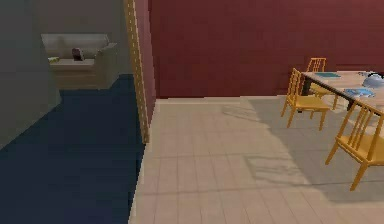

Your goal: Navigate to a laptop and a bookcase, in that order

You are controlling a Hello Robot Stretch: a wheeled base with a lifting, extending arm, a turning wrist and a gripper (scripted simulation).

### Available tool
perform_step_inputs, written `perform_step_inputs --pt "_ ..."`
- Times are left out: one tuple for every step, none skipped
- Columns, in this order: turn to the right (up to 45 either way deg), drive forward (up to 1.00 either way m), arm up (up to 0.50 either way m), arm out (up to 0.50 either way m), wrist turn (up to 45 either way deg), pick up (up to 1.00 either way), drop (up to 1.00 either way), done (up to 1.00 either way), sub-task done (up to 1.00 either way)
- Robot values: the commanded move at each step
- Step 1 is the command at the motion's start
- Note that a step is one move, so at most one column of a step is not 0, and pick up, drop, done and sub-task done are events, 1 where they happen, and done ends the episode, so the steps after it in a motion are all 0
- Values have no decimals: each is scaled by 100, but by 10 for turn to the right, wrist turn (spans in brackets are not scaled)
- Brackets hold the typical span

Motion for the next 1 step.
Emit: perform_step_inputs --pt "0 40 0 0 0 0 0 0 0"
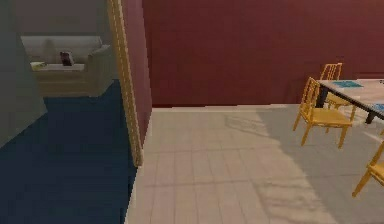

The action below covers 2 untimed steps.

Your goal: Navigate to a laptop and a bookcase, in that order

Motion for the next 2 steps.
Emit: perform_step_inputs --pt "150 0 0 0 0 0 0 0 0" --pt "0 15 0 0 0 0 0 0 0"
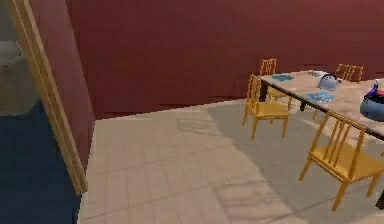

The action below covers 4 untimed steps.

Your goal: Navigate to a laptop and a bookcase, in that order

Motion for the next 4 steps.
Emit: perform_step_inputs --pt "-450 0 0 0 0 0 0 0 0" --pt "-120 0 0 0 0 0 0 0 0" --pt "0 100 0 0 0 0 0 0 0" --pt "0 70 0 0 0 0 0 0 0"
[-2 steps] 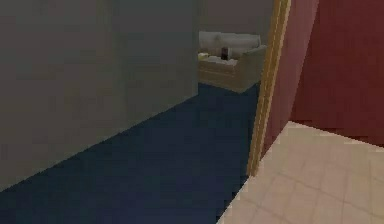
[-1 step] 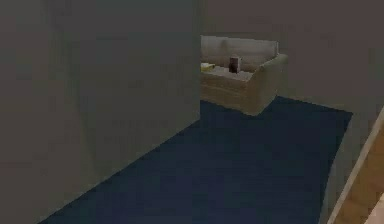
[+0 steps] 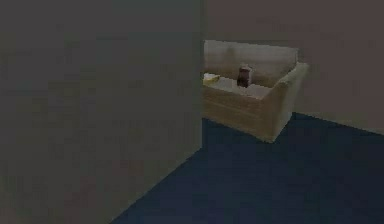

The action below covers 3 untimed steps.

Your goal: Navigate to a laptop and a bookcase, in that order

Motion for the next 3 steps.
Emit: perform_step_inputs --pt "360 0 0 0 0 0 0 0 0" --pt "0 50 0 0 0 0 0 0 0" --pt "0 100 0 0 0 0 0 0 0"
